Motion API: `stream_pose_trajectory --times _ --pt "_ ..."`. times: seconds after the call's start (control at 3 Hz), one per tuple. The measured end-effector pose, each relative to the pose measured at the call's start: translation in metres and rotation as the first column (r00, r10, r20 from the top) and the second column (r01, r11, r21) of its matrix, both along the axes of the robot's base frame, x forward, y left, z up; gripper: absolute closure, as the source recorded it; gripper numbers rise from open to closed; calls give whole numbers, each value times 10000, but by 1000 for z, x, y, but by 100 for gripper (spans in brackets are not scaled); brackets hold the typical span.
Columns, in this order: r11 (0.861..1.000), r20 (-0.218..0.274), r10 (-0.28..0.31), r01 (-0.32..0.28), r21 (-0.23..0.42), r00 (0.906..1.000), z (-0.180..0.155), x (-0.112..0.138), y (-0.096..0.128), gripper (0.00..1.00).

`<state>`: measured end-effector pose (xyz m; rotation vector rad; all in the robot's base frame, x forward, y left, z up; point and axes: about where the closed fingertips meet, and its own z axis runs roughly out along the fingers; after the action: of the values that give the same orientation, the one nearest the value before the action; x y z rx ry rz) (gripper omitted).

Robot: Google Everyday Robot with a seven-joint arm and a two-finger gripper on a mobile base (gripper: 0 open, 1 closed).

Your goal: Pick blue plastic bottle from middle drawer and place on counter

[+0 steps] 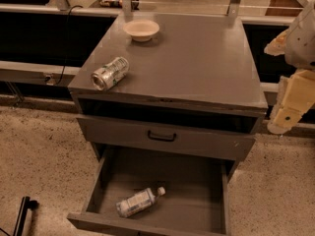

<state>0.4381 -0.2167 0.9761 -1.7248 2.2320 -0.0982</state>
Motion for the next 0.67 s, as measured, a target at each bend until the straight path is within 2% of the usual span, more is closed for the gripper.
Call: stream_pose_trajectory --times 0.33,0.67 --pt "10000 0 0 0 0 10000 0 0 0 0" --pt "9996 54 254 -254 82 9997 -19 6 14 0"
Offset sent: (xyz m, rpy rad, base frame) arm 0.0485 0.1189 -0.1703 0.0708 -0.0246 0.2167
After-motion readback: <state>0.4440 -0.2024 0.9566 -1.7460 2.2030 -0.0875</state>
